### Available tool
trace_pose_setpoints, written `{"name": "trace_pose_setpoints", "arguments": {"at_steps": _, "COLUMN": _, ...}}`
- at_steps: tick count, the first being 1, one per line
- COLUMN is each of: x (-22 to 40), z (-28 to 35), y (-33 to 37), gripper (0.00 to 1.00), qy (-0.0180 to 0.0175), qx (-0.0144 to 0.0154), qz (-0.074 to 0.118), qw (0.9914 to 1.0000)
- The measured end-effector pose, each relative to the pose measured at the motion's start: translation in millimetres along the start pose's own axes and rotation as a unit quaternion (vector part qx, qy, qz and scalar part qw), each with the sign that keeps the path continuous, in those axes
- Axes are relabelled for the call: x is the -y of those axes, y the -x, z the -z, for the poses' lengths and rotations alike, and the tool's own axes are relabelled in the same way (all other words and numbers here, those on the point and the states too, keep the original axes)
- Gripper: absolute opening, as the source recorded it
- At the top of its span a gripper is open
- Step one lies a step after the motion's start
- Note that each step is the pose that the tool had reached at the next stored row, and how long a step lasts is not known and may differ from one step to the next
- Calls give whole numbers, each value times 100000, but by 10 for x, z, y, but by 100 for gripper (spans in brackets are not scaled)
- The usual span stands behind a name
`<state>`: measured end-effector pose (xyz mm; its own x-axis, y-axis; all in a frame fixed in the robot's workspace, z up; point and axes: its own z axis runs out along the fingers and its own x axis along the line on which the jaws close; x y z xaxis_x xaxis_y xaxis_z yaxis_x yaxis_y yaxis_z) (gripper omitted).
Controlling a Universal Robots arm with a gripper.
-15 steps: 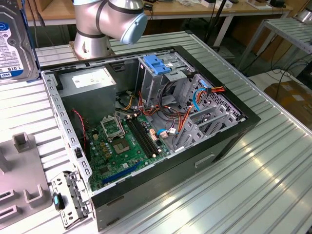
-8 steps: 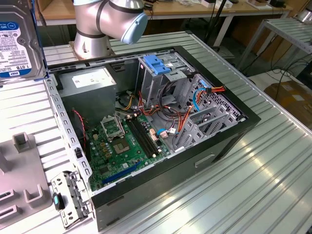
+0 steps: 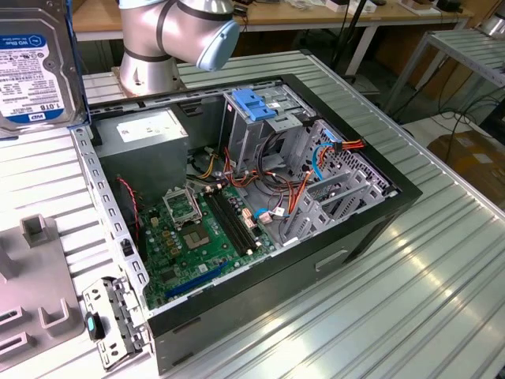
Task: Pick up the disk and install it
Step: 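Pick up the disk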
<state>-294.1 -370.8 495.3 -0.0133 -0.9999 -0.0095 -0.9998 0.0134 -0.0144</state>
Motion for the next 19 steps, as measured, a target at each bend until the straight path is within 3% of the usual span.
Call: {"name": "trace_pose_setpoints", "arguments": {"at_steps": 19, "x": 344, "z": -5, "y": 5, "gripper": 37, "qy": -2, "qx": -1, "qz": -3, "qw": 100000}}
